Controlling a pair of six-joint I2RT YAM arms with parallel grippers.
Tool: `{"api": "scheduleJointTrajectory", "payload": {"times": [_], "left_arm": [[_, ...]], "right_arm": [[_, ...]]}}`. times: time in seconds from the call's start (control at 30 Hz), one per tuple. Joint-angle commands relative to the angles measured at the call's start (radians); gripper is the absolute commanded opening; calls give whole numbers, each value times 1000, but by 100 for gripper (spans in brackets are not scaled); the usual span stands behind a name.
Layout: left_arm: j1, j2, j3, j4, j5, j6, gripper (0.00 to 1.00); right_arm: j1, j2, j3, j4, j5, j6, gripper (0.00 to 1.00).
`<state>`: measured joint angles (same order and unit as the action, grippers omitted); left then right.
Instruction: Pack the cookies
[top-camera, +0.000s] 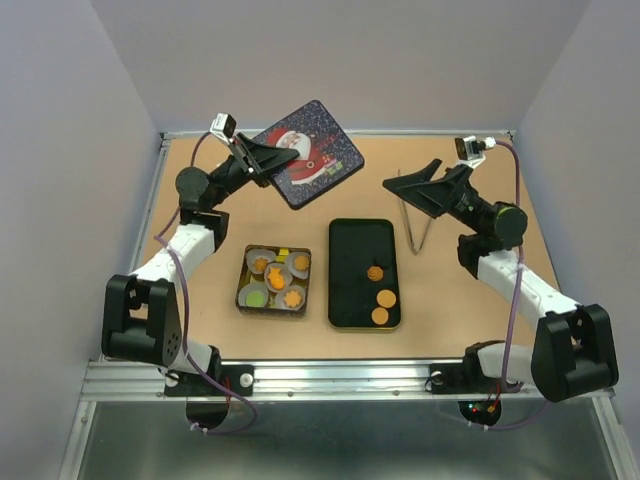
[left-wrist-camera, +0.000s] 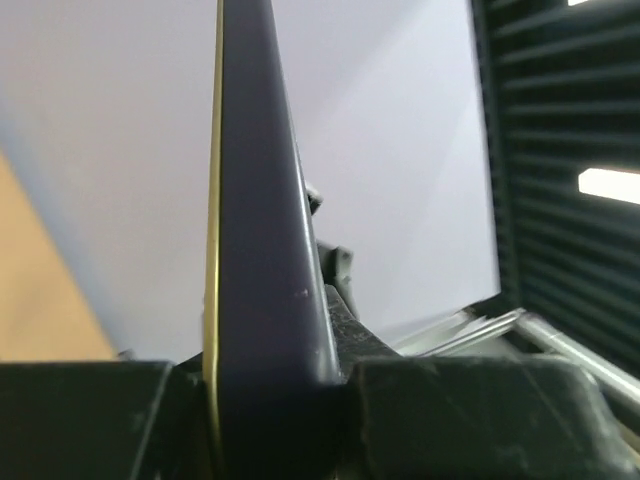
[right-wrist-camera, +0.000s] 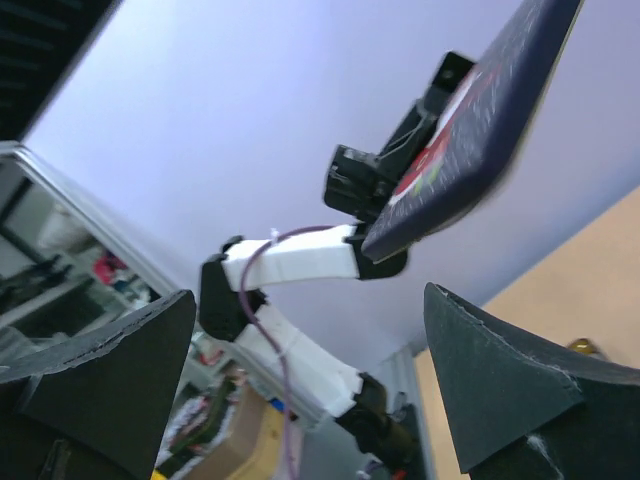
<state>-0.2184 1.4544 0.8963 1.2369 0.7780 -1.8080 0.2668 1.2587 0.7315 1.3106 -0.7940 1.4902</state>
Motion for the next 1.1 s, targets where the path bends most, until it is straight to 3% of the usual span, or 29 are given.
{"api": "scheduleJointTrajectory", "payload": {"times": [0.0,0.1,0.3,0.57,0.7,0.87,1.07], "left_arm": [[51,-94,73,-168,289,342,0],[68,-138,72,-446,352,548,0],[76,-236,-20,-624,399,728,0],[90,-313,-123,-726,431,802,0],[90,-322,-168,-729,423,802,0],[90,-316,-166,-732,422,811,0],[90,-328,-151,-731,428,809,0]], "right_arm": [[-61,-24,-29,-48,-96,-117,100],[-66,40,-18,-155,-112,-146,100],[-12,183,23,-165,-154,-177,94],[95,257,92,-231,-108,-251,90],[150,317,166,-231,-143,-252,81],[204,375,227,-231,-172,-245,70],[213,373,191,-232,-154,-260,67]]}}
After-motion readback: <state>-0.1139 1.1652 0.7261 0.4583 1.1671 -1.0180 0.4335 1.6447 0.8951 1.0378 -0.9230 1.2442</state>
